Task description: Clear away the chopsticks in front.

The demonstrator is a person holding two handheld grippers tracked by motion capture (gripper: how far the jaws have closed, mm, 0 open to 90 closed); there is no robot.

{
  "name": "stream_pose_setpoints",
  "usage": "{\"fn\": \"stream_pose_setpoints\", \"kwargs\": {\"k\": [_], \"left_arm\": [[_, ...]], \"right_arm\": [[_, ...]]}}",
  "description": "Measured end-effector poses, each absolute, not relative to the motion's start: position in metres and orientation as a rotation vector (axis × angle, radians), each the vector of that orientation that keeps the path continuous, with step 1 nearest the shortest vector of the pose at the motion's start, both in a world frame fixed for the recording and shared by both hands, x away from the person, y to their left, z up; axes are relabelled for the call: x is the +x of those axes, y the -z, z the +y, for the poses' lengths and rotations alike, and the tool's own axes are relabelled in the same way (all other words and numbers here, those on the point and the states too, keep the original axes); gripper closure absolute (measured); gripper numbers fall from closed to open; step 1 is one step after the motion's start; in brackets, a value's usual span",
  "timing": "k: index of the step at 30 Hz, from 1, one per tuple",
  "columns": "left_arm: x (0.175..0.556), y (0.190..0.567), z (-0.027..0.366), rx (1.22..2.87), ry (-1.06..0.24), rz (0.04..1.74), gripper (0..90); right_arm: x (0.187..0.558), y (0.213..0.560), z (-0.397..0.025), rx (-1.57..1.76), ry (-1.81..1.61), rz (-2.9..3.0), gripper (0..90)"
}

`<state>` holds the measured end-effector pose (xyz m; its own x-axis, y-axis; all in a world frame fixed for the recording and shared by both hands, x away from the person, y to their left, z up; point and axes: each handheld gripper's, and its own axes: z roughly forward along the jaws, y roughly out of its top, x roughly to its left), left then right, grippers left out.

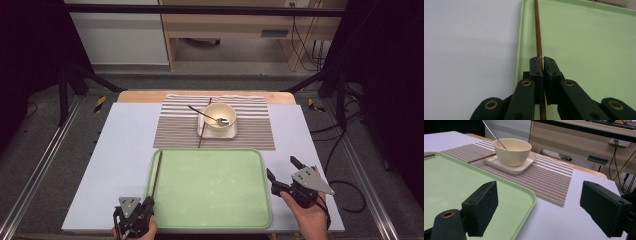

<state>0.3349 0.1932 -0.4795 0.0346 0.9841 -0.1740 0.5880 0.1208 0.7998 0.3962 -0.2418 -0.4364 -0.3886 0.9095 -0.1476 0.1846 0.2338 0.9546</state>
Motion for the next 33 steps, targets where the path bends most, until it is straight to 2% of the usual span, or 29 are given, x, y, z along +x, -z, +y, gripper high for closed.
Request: {"fn": "stream_pose_setpoints", "kwargs": {"k": [15, 18, 22, 28, 33], "left_arm": [[0.336, 0.481, 0.194, 1.545, -0.664, 1.657, 85.4], [0.336, 0.481, 0.194, 1.539, -0.667, 1.662, 78.9], [0.336, 0.479, 0.193, 1.535, -0.678, 1.652, 78.1], [0.334, 0.462, 0.198, 1.482, -0.707, 1.612, 70.9], [0.333, 0.451, 0.202, 1.484, -0.711, 1.589, 72.3]], "right_arm": [[0.396, 0.437, -0.241, 1.016, -1.206, 1.752, 14.9], [0.396, 0.437, -0.241, 1.016, -1.205, 1.753, 14.7], [0.396, 0.437, -0.241, 1.015, -1.206, 1.753, 14.7], [0.396, 0.436, -0.241, 1.016, -1.207, 1.752, 14.7], [0.396, 0.436, -0.241, 1.014, -1.207, 1.752, 14.7]]}}
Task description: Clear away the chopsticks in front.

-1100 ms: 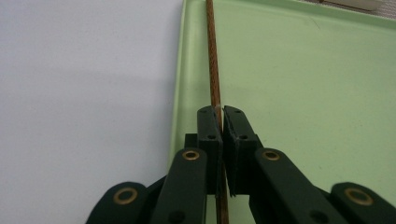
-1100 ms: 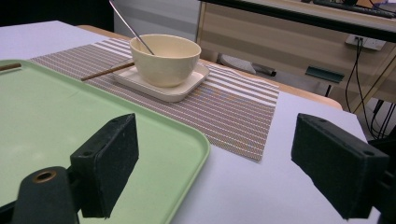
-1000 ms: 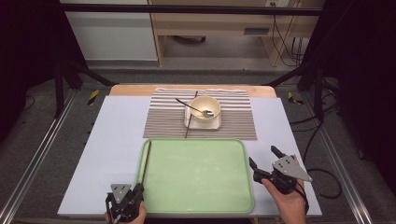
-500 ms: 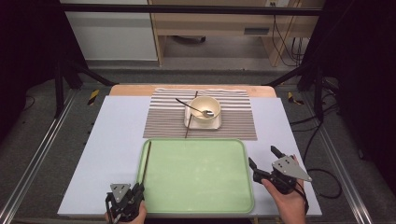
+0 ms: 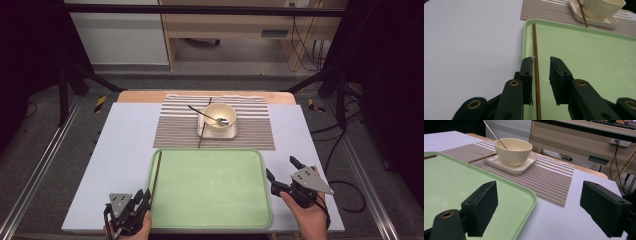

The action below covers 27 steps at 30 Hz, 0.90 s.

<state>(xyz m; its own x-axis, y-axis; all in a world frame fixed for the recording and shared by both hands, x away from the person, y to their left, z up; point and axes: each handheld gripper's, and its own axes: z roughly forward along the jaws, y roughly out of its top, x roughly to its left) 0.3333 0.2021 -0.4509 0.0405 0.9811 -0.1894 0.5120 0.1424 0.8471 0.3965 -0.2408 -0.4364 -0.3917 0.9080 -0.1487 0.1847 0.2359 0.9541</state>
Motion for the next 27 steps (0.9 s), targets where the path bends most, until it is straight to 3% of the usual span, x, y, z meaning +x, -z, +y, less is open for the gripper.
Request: {"fn": "stream_pose_setpoints", "kwargs": {"k": [27], "left_arm": [[0.323, 0.47, 0.198, 1.67, -0.696, 1.591, 74.3]], "right_arm": [[0.396, 0.436, -0.24, 1.008, -1.205, 1.759, 14.9]]}}
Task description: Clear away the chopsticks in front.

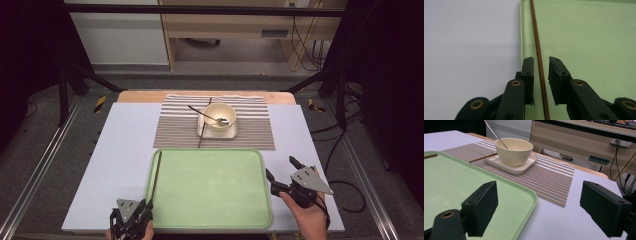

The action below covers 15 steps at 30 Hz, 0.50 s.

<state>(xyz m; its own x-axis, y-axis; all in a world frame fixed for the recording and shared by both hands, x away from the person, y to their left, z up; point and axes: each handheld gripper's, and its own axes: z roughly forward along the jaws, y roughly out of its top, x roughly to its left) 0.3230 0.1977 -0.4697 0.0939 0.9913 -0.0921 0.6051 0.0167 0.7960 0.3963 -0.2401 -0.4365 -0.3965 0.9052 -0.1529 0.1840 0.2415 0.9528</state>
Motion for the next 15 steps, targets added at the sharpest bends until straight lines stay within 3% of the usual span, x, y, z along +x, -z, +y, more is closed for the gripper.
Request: {"fn": "stream_pose_setpoints", "kwargs": {"k": [8, 15], "left_arm": [[0.32, 0.479, 0.196, 1.712, -0.684, 1.604, 73.6], [0.321, 0.481, 0.197, 1.703, -0.675, 1.614, 83.0]], "right_arm": [[0.396, 0.437, -0.239, 1.008, -1.207, 1.761, 14.9], [0.396, 0.437, -0.239, 1.007, -1.205, 1.761, 15.0]]}}
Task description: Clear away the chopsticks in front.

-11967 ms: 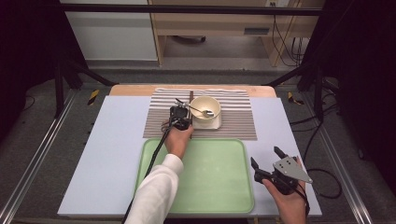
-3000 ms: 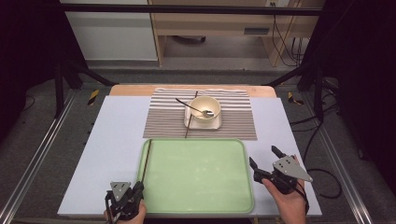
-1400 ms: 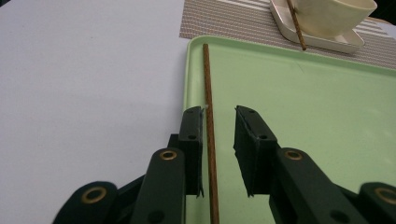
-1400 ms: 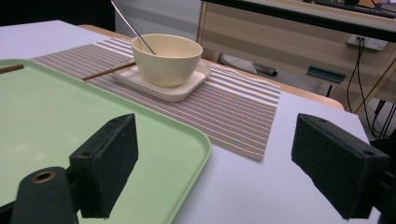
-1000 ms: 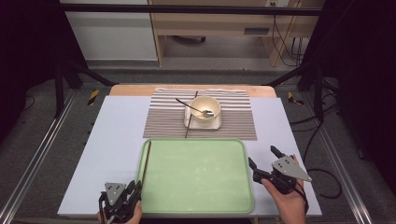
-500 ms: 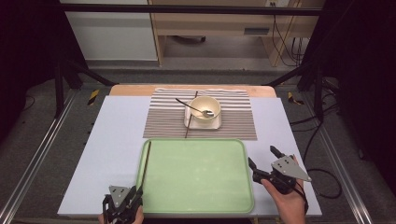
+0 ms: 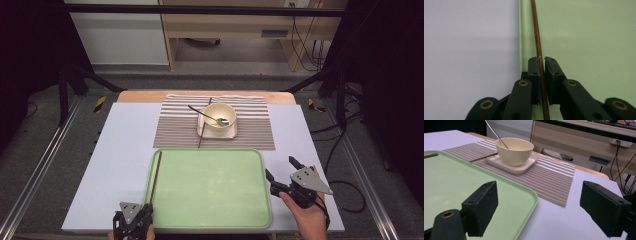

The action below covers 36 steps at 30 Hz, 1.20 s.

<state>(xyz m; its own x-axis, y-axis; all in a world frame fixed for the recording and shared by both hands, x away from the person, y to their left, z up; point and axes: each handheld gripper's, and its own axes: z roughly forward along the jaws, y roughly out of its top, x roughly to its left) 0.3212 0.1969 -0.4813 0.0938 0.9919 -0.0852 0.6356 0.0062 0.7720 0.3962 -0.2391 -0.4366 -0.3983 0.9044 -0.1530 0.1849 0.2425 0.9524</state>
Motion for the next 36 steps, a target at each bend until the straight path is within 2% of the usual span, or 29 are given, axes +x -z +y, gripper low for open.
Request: {"fn": "stream_pose_setpoints", "kwargs": {"k": [12, 21, 27, 36], "left_arm": [[0.327, 0.483, 0.196, 1.676, -0.661, 1.627, 85.4], [0.328, 0.481, 0.19, 1.669, -0.646, 1.608, 83.1], [0.331, 0.464, 0.187, 1.675, -0.724, 1.537, 72.9], [0.368, 0.428, 0.176, 1.743, -0.812, 1.394, 55.5]], "right_arm": [[0.396, 0.437, -0.239, 1.007, -1.204, 1.763, 15.1], [0.396, 0.437, -0.239, 1.004, -1.204, 1.763, 15.1], [0.396, 0.437, -0.239, 1.005, -1.206, 1.762, 15.1], [0.396, 0.436, -0.24, 1.003, -1.202, 1.759, 15.0]]}}
